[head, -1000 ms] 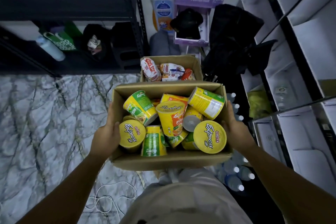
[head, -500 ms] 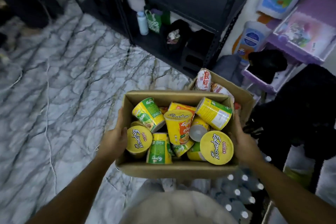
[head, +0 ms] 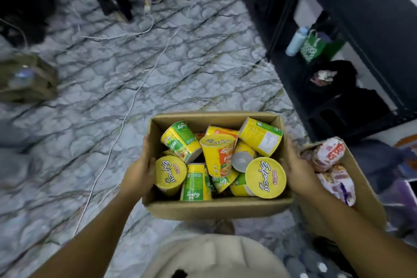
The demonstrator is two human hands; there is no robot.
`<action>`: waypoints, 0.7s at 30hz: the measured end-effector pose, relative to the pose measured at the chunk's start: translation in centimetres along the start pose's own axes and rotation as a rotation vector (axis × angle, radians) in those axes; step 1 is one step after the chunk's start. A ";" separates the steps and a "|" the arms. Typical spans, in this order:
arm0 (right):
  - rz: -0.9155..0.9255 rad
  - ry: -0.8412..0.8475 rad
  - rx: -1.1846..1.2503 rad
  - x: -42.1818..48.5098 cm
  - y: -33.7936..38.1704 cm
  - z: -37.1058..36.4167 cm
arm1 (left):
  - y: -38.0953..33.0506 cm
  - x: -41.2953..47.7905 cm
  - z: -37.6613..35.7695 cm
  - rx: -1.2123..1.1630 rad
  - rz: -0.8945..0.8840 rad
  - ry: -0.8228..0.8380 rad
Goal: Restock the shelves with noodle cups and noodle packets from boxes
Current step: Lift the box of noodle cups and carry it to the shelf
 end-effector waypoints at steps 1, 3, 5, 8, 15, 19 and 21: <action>0.014 0.019 -0.042 1.2 1.0 -0.1 | 0.9 -0.1 0.4 -0.006 0.023 -0.018; 0.033 0.068 -0.072 3.6 3.4 -0.4 | 2.8 0.2 1.0 -0.015 0.062 -0.047; 0.057 0.107 -0.077 5.4 5.9 -0.6 | 4.4 0.8 1.6 -0.037 0.100 -0.066; 0.077 0.136 -0.122 8.1 9.8 -1.4 | 6.3 2.6 3.3 -0.060 0.140 -0.088; 0.090 0.134 -0.148 14.2 16.6 -2.2 | 9.4 9.6 7.7 -0.110 0.138 -0.077; 0.093 0.116 -0.128 17.9 19.8 -2.1 | 10.2 14.3 10.3 -0.120 0.151 -0.069; 0.108 0.108 -0.121 19.7 21.4 -1.8 | 10.6 16.3 11.2 -0.124 0.151 -0.066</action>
Point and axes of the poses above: each hand's wrist, its own x-axis towards the middle knuckle, its own z-axis out of the back of the hand, y = z × x, the point moved 1 cm from there along x, towards the middle knuckle, and after that the axes turned 7 degrees about -z, right-handed, at the moved point
